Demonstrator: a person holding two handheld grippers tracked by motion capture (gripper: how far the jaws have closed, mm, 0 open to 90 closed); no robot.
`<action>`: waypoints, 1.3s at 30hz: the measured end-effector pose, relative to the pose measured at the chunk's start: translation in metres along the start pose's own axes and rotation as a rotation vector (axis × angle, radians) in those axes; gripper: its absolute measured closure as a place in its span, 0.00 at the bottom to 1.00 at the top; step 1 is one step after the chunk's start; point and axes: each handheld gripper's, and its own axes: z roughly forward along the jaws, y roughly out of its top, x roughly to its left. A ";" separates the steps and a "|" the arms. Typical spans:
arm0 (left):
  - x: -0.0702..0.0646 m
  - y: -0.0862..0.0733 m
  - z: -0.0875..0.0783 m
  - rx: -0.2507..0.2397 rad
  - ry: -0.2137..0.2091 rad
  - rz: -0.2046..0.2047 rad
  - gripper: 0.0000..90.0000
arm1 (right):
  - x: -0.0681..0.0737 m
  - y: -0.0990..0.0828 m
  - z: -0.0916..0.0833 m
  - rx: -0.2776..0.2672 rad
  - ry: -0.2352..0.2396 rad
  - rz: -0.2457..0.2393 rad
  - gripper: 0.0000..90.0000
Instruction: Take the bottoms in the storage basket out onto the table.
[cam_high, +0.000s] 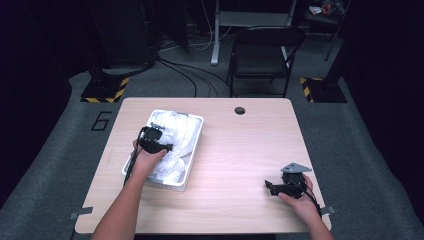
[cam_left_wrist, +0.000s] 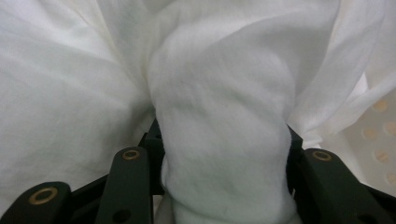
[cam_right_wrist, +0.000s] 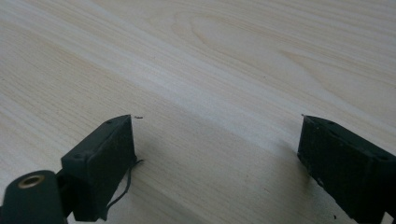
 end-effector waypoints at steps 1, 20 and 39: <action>0.000 0.001 -0.002 -0.006 -0.001 -0.001 0.61 | 0.000 0.000 0.000 0.000 0.002 0.002 0.11; -0.004 0.029 -0.054 -0.115 0.003 0.030 0.61 | 0.000 0.000 0.000 -0.001 0.000 -0.004 0.11; -0.009 0.062 -0.103 -0.154 0.007 0.050 0.61 | 0.000 0.000 0.000 -0.002 0.001 -0.003 0.11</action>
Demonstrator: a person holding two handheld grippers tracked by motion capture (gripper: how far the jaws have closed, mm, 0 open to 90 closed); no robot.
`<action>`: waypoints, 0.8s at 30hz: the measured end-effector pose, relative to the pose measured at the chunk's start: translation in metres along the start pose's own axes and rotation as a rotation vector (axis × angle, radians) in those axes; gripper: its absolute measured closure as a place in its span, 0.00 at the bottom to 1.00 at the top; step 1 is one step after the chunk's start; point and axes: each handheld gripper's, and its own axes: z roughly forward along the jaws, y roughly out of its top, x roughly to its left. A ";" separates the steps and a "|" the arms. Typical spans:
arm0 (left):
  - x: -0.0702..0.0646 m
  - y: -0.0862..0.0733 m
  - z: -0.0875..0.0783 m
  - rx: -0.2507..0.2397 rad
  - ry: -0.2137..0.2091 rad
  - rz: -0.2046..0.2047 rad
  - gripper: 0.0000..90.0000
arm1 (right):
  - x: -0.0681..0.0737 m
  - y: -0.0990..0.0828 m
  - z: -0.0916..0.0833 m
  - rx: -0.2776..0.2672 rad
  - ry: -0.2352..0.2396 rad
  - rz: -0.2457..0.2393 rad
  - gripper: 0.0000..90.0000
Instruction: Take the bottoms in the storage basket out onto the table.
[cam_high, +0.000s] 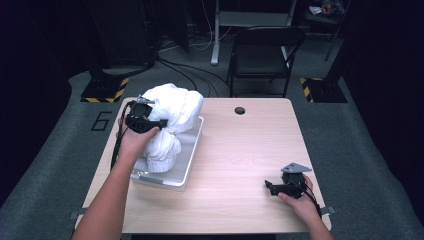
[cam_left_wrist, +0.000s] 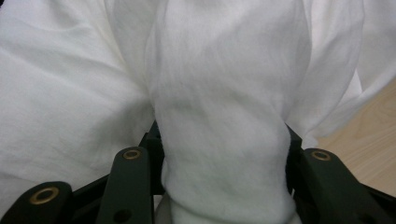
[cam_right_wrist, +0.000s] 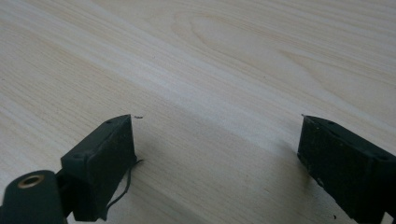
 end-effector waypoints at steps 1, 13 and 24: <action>-0.001 0.001 -0.002 -0.007 -0.002 0.003 0.61 | 0.000 0.000 0.000 0.000 0.000 0.001 0.11; -0.010 0.012 -0.008 -0.005 -0.014 0.018 0.61 | 0.001 0.000 0.000 -0.003 0.004 0.012 0.11; -0.029 0.025 -0.009 -0.021 -0.034 0.040 0.61 | 0.001 0.000 0.000 -0.003 0.004 0.013 0.11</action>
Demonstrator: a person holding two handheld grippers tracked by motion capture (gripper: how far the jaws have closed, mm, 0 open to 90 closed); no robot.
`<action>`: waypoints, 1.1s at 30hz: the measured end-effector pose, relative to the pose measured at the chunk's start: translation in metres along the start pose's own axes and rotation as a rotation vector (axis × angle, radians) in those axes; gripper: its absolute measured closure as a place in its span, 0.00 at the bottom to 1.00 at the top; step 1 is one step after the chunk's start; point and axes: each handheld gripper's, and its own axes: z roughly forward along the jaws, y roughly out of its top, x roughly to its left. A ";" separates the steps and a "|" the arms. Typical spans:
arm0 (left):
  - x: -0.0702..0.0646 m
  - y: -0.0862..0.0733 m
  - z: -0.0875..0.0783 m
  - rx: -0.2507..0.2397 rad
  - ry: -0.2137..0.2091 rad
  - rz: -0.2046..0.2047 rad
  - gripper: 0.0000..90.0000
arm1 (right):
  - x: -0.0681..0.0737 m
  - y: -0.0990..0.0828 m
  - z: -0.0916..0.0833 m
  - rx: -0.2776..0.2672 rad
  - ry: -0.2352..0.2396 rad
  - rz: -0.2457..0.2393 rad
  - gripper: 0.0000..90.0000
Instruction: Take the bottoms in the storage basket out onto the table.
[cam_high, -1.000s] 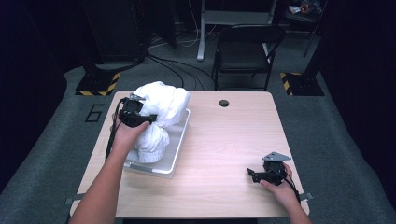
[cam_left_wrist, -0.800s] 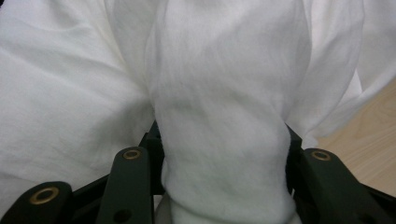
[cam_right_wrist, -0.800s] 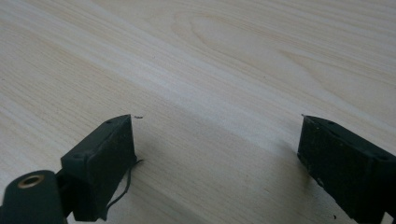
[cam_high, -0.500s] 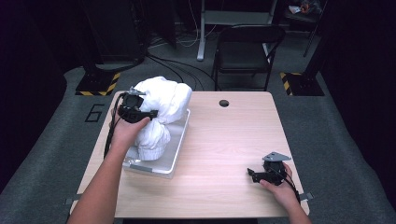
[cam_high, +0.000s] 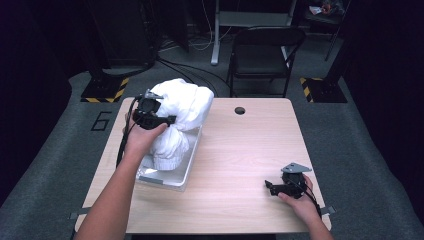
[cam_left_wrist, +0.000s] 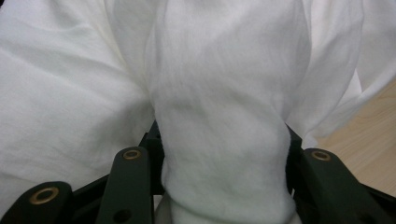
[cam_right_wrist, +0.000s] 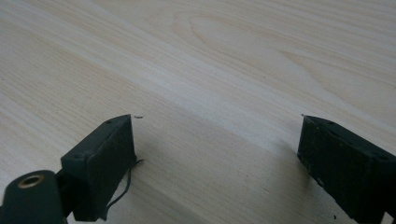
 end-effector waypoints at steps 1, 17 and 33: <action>-0.005 0.003 0.001 -0.004 -0.011 0.005 0.61 | 0.000 0.000 0.000 -0.001 -0.001 -0.002 0.11; -0.048 0.025 0.022 -0.013 -0.075 0.061 0.61 | -0.001 0.000 0.000 0.001 -0.008 -0.008 0.11; -0.085 0.036 0.040 -0.014 -0.128 0.093 0.61 | 0.000 0.000 0.000 0.000 0.001 -0.004 0.11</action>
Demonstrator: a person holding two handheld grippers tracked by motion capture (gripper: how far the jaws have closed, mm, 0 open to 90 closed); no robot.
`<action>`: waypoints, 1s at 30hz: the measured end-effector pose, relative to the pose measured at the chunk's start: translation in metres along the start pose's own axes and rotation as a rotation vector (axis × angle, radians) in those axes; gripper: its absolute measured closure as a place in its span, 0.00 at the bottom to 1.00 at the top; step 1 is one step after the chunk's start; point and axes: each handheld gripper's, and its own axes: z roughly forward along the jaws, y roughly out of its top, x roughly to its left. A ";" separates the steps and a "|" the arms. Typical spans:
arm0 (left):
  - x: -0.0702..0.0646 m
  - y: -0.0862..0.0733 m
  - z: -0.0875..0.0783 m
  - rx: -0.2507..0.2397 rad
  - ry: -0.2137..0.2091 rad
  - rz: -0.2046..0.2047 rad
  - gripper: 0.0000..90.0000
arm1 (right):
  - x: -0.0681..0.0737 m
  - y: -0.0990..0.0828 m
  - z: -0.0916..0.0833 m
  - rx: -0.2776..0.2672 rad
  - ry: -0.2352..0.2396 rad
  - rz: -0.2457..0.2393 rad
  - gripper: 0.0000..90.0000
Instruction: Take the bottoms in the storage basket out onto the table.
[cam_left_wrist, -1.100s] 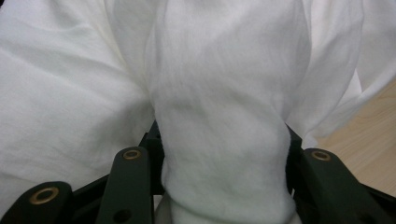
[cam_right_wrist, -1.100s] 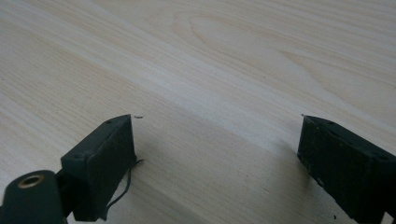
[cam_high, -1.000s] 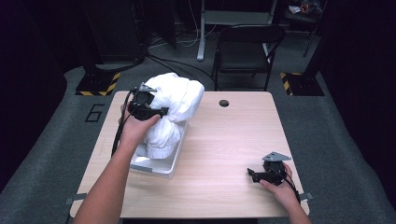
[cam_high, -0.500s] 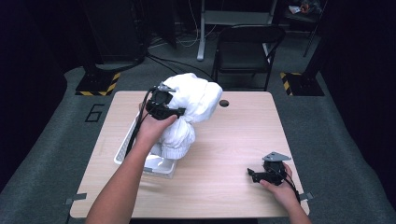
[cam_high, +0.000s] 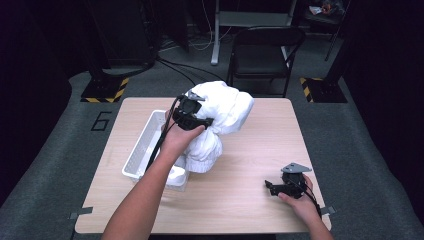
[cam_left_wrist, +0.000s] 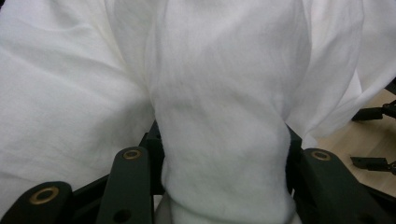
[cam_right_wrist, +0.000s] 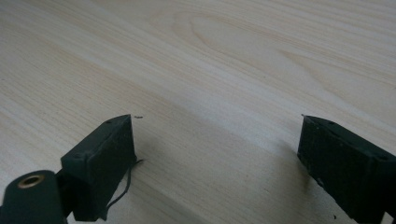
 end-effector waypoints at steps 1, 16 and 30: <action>0.000 0.000 0.000 0.000 0.000 0.000 0.61 | 0.000 0.000 0.000 0.000 0.000 0.000 0.11; -0.029 0.010 0.023 0.005 -0.045 0.030 0.61 | 0.000 0.000 0.000 0.001 -0.004 -0.004 0.12; -0.049 0.020 0.033 -0.005 -0.068 0.040 0.61 | 0.000 0.000 0.000 0.000 0.000 -0.001 0.11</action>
